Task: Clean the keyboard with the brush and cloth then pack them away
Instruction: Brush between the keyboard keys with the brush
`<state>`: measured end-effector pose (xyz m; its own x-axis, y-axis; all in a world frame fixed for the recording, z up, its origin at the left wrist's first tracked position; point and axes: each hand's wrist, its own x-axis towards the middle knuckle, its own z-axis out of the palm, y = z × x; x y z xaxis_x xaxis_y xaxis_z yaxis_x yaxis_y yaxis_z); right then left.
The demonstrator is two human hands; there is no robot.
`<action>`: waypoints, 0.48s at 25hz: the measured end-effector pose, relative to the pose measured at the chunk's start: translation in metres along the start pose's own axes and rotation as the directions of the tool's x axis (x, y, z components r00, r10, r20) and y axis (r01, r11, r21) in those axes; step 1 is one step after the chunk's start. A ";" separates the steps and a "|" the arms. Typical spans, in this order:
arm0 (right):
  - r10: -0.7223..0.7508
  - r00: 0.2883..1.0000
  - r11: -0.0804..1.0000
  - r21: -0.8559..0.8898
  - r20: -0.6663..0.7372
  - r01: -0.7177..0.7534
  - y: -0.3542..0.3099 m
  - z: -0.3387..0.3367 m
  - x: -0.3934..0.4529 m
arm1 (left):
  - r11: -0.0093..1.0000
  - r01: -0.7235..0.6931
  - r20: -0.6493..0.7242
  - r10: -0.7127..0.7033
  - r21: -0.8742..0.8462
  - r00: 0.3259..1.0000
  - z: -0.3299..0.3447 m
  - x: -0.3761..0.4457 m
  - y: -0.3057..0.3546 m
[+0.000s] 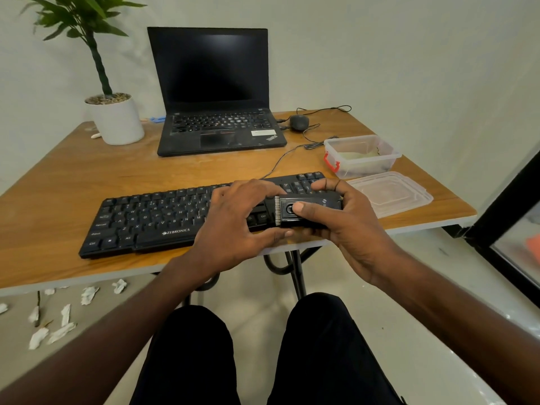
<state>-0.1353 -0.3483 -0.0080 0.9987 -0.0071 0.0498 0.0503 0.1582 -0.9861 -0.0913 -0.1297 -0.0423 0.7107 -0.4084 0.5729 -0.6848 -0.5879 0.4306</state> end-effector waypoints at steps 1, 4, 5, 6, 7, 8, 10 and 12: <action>-0.003 0.999 1.000 0.027 0.037 0.002 -0.001 -0.001 0.000 | 1.000 0.002 -0.003 -0.002 -0.001 1.000 0.000 0.000 0.000; -0.011 0.993 0.999 0.032 0.115 0.008 -0.001 -0.004 0.002 | 1.000 0.003 -0.006 -0.004 -0.014 1.000 -0.002 0.000 0.000; -0.007 0.993 1.000 0.020 0.114 0.005 0.000 -0.006 0.003 | 1.000 0.003 -0.003 -0.003 -0.012 1.000 -0.002 0.000 -0.001; -0.002 0.994 1.000 0.006 0.105 0.002 0.001 -0.009 0.004 | 1.000 0.005 0.001 -0.005 -0.007 1.000 -0.001 0.000 -0.001; -0.001 0.995 1.000 -0.010 0.096 0.002 0.002 -0.010 0.004 | 1.000 0.010 0.002 -0.010 -0.001 1.000 0.000 0.000 -0.001; -0.019 0.995 0.998 -0.053 0.095 0.024 0.001 -0.011 0.004 | 1.000 0.011 0.001 -0.011 0.010 1.000 0.001 0.000 -0.002; -0.150 0.979 0.937 -0.296 0.141 0.187 -0.001 -0.014 0.004 | 0.999 0.014 -0.017 -0.014 0.040 1.000 0.003 0.000 -0.003; -0.258 0.930 0.734 -0.573 0.261 0.364 -0.003 -0.018 0.005 | 0.998 0.033 -0.028 -0.031 0.061 0.999 0.003 0.002 -0.005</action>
<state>-0.1306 -0.3666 -0.0076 0.9158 0.2108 0.3419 0.4014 -0.4521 -0.7965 -0.0860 -0.1299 -0.0459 0.7268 -0.3703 0.5785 -0.6502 -0.6422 0.4059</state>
